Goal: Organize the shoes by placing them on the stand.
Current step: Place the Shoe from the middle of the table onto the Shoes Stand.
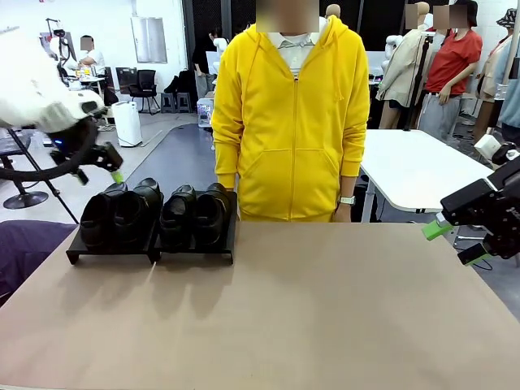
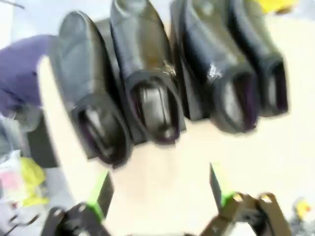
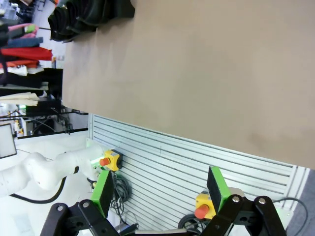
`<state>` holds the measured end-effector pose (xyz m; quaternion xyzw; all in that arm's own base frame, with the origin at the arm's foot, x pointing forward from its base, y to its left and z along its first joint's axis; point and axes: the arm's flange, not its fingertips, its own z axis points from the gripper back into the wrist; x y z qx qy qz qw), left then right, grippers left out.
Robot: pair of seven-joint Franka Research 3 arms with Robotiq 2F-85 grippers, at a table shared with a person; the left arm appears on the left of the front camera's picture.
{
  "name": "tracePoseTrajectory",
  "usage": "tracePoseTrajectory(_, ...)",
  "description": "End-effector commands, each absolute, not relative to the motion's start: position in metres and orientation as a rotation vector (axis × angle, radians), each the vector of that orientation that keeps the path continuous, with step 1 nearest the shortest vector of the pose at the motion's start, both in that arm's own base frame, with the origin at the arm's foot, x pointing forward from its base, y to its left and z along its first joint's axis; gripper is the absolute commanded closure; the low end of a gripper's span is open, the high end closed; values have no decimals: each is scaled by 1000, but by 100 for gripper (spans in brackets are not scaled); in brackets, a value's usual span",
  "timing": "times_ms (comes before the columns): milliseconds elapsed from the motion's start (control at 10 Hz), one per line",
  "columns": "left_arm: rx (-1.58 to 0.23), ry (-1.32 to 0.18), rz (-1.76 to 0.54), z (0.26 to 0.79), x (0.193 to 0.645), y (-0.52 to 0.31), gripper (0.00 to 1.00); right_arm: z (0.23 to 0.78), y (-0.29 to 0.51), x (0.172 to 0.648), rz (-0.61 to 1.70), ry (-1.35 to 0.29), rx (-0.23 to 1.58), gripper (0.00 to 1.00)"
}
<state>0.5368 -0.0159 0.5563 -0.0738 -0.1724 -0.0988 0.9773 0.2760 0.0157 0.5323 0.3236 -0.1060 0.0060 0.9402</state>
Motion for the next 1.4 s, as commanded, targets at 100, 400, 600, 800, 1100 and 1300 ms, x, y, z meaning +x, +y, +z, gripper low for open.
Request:
tracePoseTrajectory(100, -260, -276, -314, 568, 428, 23, 0, 531, 15, 277, 31, -227, 675, 0)
tracePoseTrajectory(400, -417, -282, -384, 533, 333, 40, 0, 531, 15, 277, 31, -227, 675, 0)
tracePoseTrajectory(600, -670, -501, -461, 520, 318, 66, 0, 531, 15, 277, 31, -227, 675, 0)
tracePoseTrajectory(800, -848, -438, -370, 518, 356, 95, 0, 531, 15, 277, 31, -227, 675, 0)
tracePoseTrajectory(1100, -639, -457, -398, 521, 312, 69, 4, 531, 15, 277, 31, -227, 675, 0)
tracePoseTrajectory(1300, -639, -457, -398, 521, 312, 69, 4, 531, 15, 277, 31, -227, 675, 0)
